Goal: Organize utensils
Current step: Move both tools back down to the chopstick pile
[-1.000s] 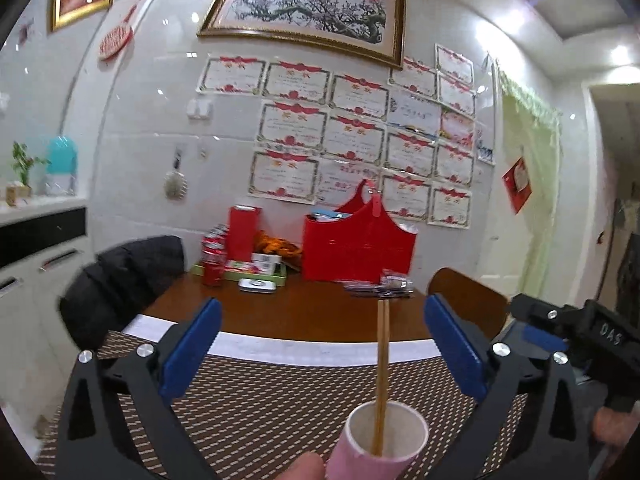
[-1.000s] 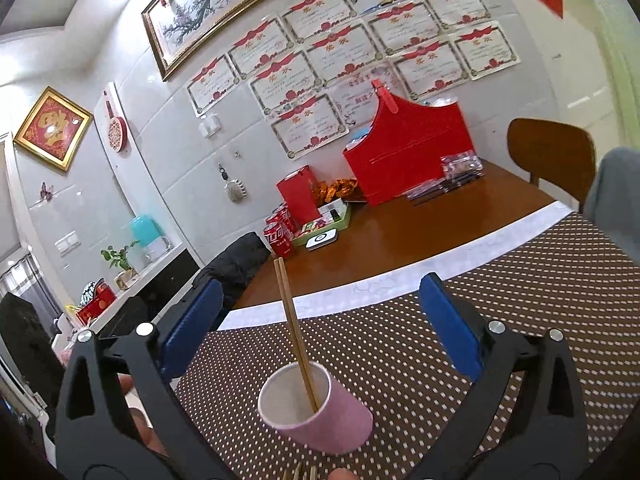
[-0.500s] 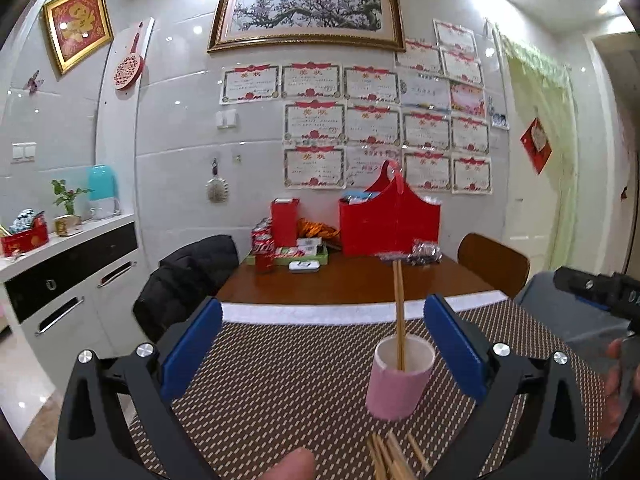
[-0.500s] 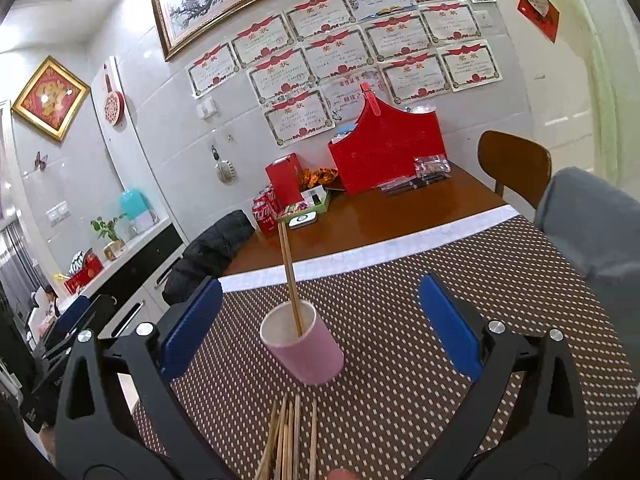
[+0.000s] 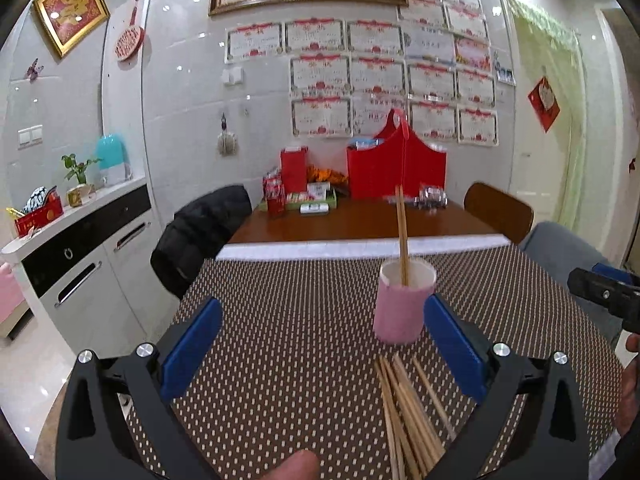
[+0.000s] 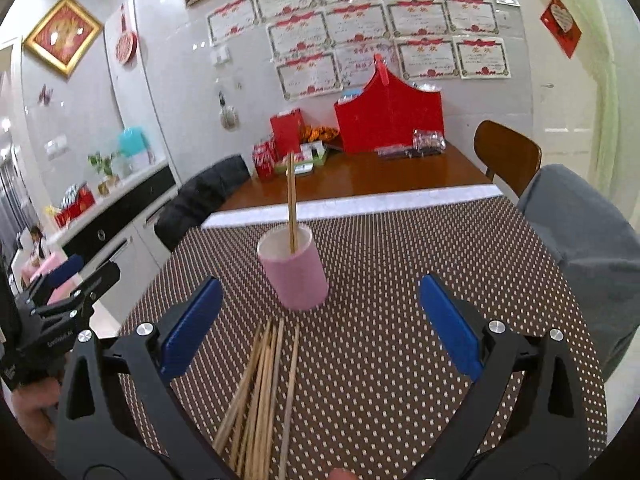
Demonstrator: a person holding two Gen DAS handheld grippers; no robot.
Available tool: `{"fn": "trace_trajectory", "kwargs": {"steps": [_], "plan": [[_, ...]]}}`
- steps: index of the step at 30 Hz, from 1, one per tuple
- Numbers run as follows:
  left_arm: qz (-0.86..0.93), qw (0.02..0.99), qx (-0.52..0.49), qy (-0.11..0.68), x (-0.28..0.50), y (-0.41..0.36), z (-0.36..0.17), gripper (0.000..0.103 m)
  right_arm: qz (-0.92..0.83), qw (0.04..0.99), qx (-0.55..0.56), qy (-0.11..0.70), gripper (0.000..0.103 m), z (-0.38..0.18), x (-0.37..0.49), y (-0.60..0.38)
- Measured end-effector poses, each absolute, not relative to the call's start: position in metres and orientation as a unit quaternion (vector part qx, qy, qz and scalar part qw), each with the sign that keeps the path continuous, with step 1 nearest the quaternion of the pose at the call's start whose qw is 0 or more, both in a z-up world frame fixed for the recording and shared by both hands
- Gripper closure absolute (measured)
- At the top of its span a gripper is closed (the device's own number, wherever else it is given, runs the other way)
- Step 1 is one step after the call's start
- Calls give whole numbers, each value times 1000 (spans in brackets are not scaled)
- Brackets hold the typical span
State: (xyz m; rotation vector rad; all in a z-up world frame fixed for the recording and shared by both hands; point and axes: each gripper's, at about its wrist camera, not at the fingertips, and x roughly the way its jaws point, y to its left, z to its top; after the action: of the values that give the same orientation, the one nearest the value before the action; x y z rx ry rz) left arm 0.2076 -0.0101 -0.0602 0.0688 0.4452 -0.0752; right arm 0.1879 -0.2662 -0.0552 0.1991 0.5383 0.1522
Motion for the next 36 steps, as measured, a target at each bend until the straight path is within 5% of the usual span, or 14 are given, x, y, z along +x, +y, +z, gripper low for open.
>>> {"fn": "trace_trajectory", "kwargs": {"steps": [22,36], "plan": [[-60,880,111,458,232,-31,-224,4,86,913,79,392,6,-141,201,-258],[-71,868,116,478,261,-32,-236,4,90,899,63,424,6,-165,212,-252]]}}
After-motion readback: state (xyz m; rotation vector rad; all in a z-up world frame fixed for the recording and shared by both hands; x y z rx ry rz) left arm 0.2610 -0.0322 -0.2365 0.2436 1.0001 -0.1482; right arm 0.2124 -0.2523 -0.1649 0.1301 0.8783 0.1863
